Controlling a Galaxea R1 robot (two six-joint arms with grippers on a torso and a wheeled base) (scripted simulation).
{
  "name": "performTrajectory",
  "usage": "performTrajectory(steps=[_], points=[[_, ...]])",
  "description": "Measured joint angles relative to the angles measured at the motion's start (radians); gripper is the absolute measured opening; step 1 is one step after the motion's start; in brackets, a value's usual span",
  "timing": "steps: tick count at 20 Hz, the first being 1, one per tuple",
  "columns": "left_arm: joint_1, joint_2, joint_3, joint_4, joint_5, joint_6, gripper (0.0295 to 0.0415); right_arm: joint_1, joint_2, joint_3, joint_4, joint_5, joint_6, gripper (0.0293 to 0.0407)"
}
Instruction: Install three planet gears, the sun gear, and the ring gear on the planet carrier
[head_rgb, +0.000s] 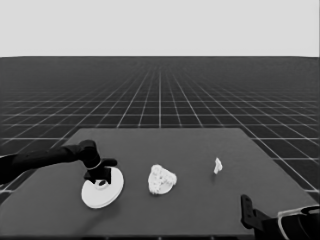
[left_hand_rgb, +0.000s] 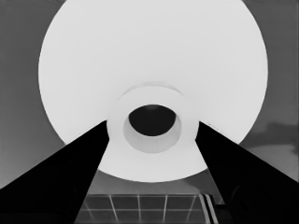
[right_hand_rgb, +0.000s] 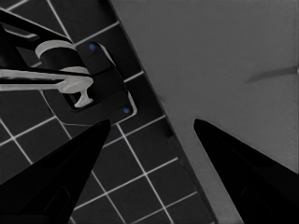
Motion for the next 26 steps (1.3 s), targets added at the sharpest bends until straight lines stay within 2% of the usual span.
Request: performTrajectory(steps=[1, 3, 8, 10, 11, 12, 13, 15, 20, 22, 26], points=[[-0.072, -0.029, 0.065, -0.066, 0.053, -0.022, 0.0348, 0.000, 0.000, 0.000, 0.000, 0.000, 0.000, 0.0385], [-0.169, -0.046, 0.102, -0.141, 0.098, -0.035, 0.0348, 0.000, 0.000, 0.000, 0.000, 0.000, 0.000, 0.0385], [-0.214, -0.048, 0.107, -0.180, 0.118, -0.036, 0.0348, 0.000, 0.000, 0.000, 0.000, 0.000, 0.000, 0.0385], [-0.216, -0.048, 0.107, -0.182, 0.119, -0.036, 0.0348, 0.000, 0.000, 0.000, 0.000, 0.000, 0.000, 0.0385], [-0.205, 0.115, 0.083, -0.155, 0.148, -0.305, 0.0348, 0.000, 0.000, 0.000, 0.000, 0.000, 0.000, 0.0385], [-0.198, 0.369, 0.005, -0.146, 0.161, -0.417, 0.0348, 0.000, 0.000, 0.000, 0.000, 0.000, 0.000, 0.0385], [-0.193, 0.533, -0.116, -0.145, 0.161, -0.419, 0.0348, 0.000, 0.000, 0.000, 0.000, 0.000, 0.000, 0.0385], [-0.189, 0.681, -0.287, -0.144, 0.155, -0.373, 0.0349, 0.000, 0.000, 0.000, 0.000, 0.000, 0.000, 0.0385], [-0.187, 0.751, -0.397, -0.144, 0.149, -0.332, 0.0349, 0.000, 0.000, 0.000, 0.000, 0.000, 0.000, 0.0385], [-0.124, 0.762, -0.433, -0.083, 0.132, -0.310, 0.0349, 0.000, 0.000, 0.000, 0.000, 0.000, 0.000, 0.0385], [-0.095, 0.769, -0.456, -0.056, 0.122, -0.297, 0.0348, 0.000, 0.000, 0.000, 0.000, 0.000, 0.000, 0.0385]])
